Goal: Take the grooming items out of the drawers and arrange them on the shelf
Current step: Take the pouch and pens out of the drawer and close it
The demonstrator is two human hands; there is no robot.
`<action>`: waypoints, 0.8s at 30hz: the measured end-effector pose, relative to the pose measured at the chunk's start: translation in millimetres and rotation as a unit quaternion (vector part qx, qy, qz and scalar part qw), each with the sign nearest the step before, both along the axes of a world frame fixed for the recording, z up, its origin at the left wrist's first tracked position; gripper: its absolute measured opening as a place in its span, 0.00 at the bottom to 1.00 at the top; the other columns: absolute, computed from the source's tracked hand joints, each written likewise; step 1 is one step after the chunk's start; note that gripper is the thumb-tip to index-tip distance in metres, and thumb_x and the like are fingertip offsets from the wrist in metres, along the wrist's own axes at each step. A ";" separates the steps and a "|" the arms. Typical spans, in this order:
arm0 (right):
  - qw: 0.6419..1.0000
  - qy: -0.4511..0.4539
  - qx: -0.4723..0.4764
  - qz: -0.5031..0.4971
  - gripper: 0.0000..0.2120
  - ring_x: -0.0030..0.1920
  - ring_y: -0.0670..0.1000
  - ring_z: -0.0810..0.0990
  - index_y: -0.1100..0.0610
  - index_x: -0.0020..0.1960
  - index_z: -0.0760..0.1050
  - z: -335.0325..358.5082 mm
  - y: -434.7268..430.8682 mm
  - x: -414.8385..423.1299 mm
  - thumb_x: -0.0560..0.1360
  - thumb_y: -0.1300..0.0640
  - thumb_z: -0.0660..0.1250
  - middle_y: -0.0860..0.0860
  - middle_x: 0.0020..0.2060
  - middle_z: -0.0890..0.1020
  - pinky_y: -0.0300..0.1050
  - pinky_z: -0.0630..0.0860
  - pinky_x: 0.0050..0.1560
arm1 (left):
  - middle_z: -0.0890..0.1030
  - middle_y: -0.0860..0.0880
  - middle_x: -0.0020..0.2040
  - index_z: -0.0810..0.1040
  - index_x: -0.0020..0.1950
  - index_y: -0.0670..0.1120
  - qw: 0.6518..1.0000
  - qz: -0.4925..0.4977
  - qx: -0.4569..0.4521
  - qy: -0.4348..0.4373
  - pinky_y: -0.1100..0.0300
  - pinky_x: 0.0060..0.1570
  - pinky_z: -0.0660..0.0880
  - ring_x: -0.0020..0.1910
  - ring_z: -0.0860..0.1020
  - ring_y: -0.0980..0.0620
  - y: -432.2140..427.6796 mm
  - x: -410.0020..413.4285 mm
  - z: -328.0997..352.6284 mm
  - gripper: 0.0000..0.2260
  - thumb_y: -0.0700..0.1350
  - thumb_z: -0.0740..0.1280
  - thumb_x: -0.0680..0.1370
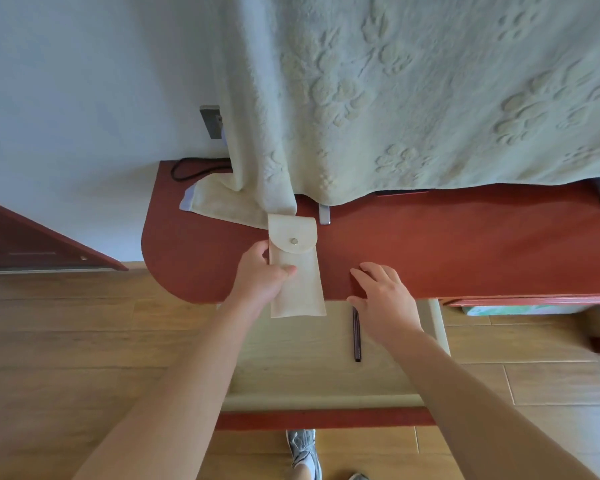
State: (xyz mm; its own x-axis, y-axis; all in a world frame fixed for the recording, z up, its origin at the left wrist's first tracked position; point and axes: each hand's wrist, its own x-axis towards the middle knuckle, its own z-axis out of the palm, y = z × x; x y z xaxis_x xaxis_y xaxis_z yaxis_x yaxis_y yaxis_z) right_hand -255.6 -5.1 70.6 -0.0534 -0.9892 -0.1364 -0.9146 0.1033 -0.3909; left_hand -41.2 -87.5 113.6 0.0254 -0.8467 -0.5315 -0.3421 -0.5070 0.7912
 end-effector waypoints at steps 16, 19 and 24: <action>1.000 -0.004 -0.005 -0.012 0.23 0.70 0.52 0.66 0.55 0.69 0.72 -2.8 1.3 4.7 0.75 0.55 0.70 0.48 0.68 0.72 0.51 0.75 0.60 | 0.82 0.51 0.53 0.75 0.65 0.46 0.982 -0.056 -0.125 -0.132 0.51 0.54 0.78 0.53 0.81 0.50 -23.6 -11.5 -24.7 0.25 0.44 0.77 0.69; 1.000 -0.004 0.001 -0.013 0.23 0.70 0.51 0.64 0.54 0.70 0.71 -1.3 1.5 5.8 0.76 0.55 0.69 0.48 0.69 0.71 0.50 0.74 0.61 | 0.77 0.49 0.60 0.72 0.70 0.47 0.964 -0.087 -0.152 -0.201 0.52 0.59 0.75 0.59 0.76 0.48 -17.8 -7.5 -26.3 0.30 0.48 0.77 0.70; 1.000 -0.006 0.005 -0.016 0.24 0.71 0.51 0.64 0.54 0.71 0.70 0.9 1.3 6.6 0.76 0.55 0.69 0.48 0.69 0.70 0.51 0.74 0.62 | 0.69 0.47 0.67 0.65 0.75 0.46 0.927 -0.143 -0.230 -0.261 0.57 0.60 0.70 0.65 0.69 0.48 1.4 -4.7 -24.5 0.37 0.50 0.77 0.70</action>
State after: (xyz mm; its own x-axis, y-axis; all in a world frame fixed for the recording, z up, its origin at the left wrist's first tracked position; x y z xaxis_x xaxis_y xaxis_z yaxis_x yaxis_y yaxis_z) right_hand -249.0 -3.8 71.5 -0.0831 -0.9855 -0.1479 -0.9062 0.1364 -0.4002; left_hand -45.9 -86.2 89.0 -0.0828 -0.9923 -0.0923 -0.8072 0.0125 0.5902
